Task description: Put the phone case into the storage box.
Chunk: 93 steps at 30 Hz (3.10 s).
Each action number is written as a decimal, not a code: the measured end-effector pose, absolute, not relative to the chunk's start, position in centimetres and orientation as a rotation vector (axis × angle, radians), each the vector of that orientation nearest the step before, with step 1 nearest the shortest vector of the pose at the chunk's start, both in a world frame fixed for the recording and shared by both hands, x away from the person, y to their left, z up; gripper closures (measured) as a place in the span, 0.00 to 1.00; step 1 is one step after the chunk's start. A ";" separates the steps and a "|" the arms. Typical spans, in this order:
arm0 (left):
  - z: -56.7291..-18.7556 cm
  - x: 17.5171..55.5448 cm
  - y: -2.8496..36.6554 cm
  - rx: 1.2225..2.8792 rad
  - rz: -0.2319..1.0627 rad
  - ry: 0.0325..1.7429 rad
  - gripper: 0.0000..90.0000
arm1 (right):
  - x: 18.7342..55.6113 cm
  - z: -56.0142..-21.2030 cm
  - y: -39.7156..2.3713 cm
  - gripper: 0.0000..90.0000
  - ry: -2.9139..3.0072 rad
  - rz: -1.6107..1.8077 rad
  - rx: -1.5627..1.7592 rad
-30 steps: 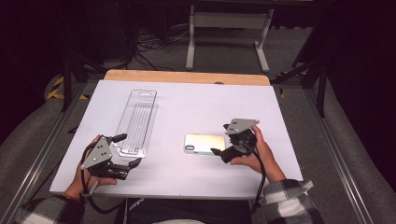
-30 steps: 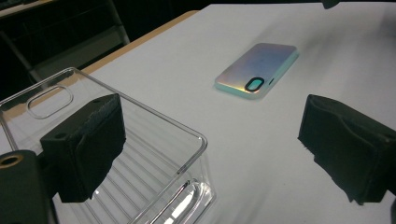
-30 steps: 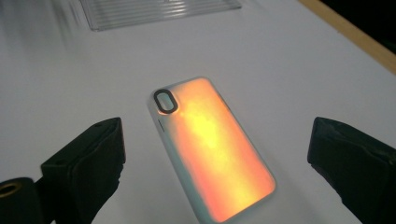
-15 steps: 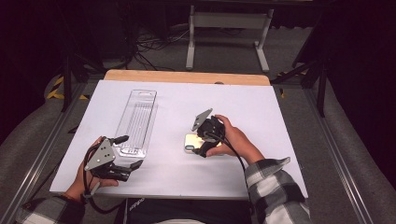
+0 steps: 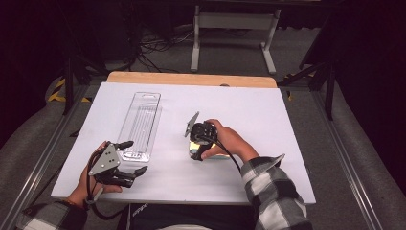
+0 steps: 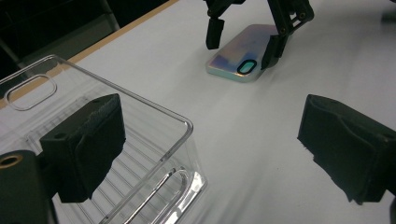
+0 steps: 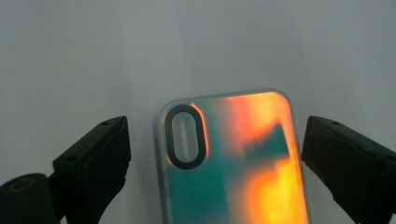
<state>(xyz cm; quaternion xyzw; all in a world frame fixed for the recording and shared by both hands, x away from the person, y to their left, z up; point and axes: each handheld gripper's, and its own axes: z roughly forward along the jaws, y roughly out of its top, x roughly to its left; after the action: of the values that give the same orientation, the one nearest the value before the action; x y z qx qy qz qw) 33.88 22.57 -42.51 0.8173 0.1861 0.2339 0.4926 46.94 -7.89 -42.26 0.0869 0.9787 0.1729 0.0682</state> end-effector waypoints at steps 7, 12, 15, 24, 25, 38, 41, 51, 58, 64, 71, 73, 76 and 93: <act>-42.6 33.9 22.5 1.988 0.559 0.449 0.09 | 47.6 -43.0 -7.3 0.12 2.966 0.456 0.239; -42.7 33.9 22.5 2.002 0.564 0.443 0.09 | 48.2 -43.4 -7.2 0.09 2.985 0.434 0.220; -42.7 33.9 22.4 2.003 0.557 0.445 0.09 | 48.6 -43.5 -7.1 0.10 3.009 0.424 0.203; -42.9 33.9 22.3 2.014 0.556 0.439 0.09 | 48.9 -43.2 -6.6 0.19 3.075 0.374 0.142; -42.8 33.9 22.3 2.014 0.556 0.439 0.09 | 48.9 -43.1 -6.6 0.19 3.079 0.367 0.140; -42.8 34.0 22.3 2.005 0.562 0.448 0.10 | 48.4 -41.8 -7.9 0.20 2.962 0.551 0.190; -42.8 34.0 22.3 2.006 0.563 0.449 0.10 | 48.0 -40.8 -8.8 0.20 2.900 0.665 0.236; -42.3 34.2 22.6 1.972 0.572 0.462 0.10 | 46.8 -39.6 -11.4 0.20 2.773 0.933 0.280; -42.2 34.2 22.6 1.970 0.564 0.465 0.10 | 46.0 -38.6 -13.3 0.20 2.660 1.083 0.340; -42.1 34.2 22.3 1.963 0.562 0.464 0.10 | 44.9 -37.3 -15.0 0.20 2.554 1.215 0.356; -41.6 34.4 22.0 1.939 0.562 0.471 0.10 | 44.0 -36.1 -16.3 0.20 2.410 1.290 0.421; -41.5 34.5 21.9 1.930 0.562 0.473 0.11 | 43.7 -36.0 -16.2 0.20 2.388 1.289 0.436; -41.2 34.5 21.6 1.917 0.566 0.472 0.11 | 43.5 -36.0 -16.1 0.20 2.368 1.289 0.458; -40.2 34.5 19.8 1.838 0.550 0.474 0.13 | 41.3 -35.5 -14.0 0.20 2.175 1.339 0.535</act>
<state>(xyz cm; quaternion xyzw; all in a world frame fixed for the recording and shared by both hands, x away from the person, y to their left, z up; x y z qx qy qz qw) 34.45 19.75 -40.16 0.7767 0.2003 0.2323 0.5502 41.26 -14.02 -35.51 0.1978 0.8042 0.4950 0.2628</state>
